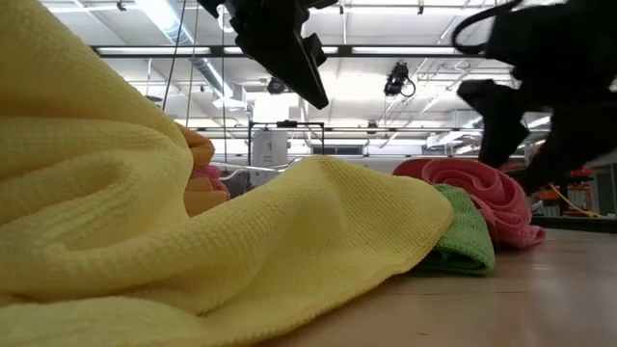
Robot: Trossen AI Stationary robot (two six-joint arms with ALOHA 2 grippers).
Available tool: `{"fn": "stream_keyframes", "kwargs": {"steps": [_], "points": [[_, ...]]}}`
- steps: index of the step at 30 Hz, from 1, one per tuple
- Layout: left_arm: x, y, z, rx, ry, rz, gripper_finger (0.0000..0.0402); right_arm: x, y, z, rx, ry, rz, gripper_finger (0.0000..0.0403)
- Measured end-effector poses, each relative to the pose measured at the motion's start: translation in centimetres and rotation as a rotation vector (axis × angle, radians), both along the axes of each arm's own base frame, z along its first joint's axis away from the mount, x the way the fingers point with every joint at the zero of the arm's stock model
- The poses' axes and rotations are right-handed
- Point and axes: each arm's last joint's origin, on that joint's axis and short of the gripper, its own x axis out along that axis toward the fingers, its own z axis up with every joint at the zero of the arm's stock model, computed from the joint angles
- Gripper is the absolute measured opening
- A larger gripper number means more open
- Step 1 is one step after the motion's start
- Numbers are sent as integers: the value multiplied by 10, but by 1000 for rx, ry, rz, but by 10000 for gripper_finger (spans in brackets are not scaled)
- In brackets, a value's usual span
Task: Fold microfiber towels
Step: Fold the pink microfiber towel
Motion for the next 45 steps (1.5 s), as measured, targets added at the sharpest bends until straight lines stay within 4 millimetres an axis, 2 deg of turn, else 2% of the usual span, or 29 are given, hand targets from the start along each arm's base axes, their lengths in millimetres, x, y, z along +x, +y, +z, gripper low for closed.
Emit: {"fn": "stream_keyframes", "kwargs": {"steps": [5, 8, 13, 17, 26, 37, 45], "points": [[0, 0, 0, -13, 3, 20, 107, -12, 30, -24, -218, -40, 33, 212], [0, 0, 0, -13, 4, 20, 107, -21, 40, -34, -336, -41, 74, 212], [0, 0, 0, -13, 4, 19, 107, -34, 45, -42, -475, -19, 109, 212], [0, 0, 0, -13, 4, 20, 107, -35, 38, -54, -525, 22, 106, 212], [-1, 0, 0, -12, 10, 20, 107, -23, 28, -63, -588, 8, 59, 212], [-2, 0, -1, -9, 28, 20, 107, -19, 34, -45, -522, -93, 64, 212], [-2, 0, -2, -12, 32, 26, 107, -8, 27, -58, -492, -44, 50, 210]]}}
